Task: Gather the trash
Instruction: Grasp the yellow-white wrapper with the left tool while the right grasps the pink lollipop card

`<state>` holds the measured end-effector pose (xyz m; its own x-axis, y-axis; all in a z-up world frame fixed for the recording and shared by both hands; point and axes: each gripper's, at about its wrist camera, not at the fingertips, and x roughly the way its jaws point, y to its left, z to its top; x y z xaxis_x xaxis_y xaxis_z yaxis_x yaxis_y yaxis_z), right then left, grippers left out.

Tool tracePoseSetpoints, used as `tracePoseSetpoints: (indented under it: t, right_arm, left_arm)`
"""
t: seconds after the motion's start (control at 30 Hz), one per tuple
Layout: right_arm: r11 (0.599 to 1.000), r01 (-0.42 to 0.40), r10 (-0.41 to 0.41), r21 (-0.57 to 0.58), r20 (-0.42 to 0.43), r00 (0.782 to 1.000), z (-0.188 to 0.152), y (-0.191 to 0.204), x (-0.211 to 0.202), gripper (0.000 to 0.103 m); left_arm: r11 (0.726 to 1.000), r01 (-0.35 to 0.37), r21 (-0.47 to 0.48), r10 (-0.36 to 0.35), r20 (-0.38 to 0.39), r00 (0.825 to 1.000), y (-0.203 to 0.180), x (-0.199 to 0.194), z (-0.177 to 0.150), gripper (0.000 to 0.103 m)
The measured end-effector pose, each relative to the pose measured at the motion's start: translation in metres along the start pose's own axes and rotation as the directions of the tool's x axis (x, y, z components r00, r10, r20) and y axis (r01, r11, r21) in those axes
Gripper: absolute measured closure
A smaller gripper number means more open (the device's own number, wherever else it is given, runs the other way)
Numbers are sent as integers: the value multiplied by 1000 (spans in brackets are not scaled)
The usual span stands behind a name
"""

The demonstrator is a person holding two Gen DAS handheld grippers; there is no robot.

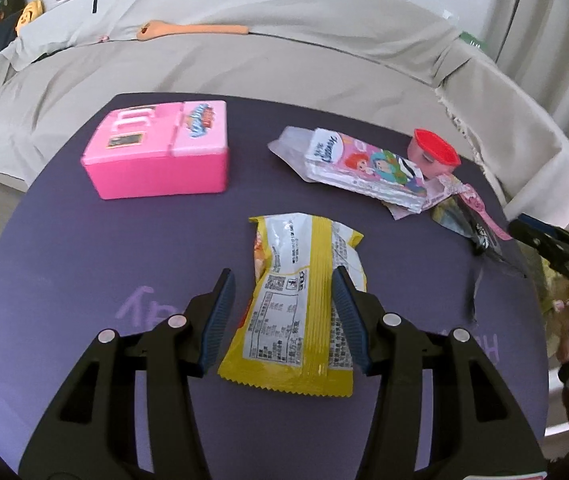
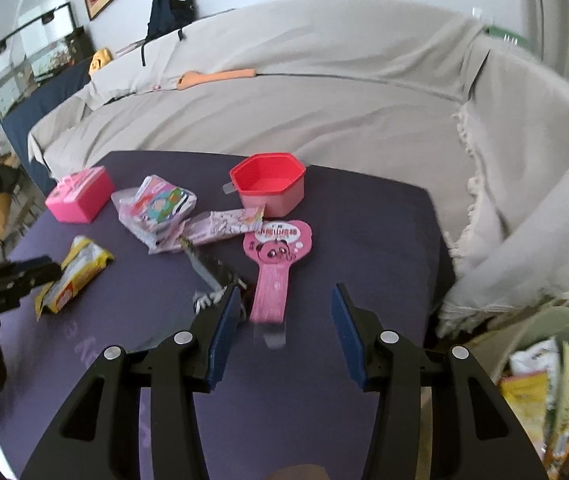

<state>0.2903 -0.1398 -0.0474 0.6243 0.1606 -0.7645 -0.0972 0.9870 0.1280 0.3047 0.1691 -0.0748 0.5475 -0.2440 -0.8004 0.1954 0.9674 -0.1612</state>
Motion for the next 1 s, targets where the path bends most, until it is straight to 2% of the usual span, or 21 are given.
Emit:
tracePoseSetpoints:
  t: [0.07,0.2,0.4,0.63,0.87,0.93,1.0]
  right_arm:
    - [1000,-22,22,18,-3,1000,6,-5,5,58]
    - [999,-18,17,-34,-23,1000,11,1,12,52]
    - [996,21,-26,-85,-61,998,15,10,31,52]
    - [996,34,-45,-80,-142,989,31,9,69,52]
    - [994,36,-52,-101,-161,986,35,9,74,48]
    - [996,32,-45,-85,-163,986,36,7,74,48]
    - [996,32,-46,-87,-164,985,37,8,74,49]
  left_arm:
    - [999,37,5,-37,18,999,8,-7,-2,55]
    - [993,113,-18,-112,54,992,17,-15,-3,55]
    - [985,158,-67,-152,82,985,21,-11,-6,55]
    - [982,166,-86,-161,67,985,25,-5,-11,55]
    - [977,180,-111,-175,52,983,17,-19,-8,54]
    - [983,162,-90,-156,63,986,11,-24,-2,50]
    - [992,113,-58,-109,63,992,1,-26,5,50]
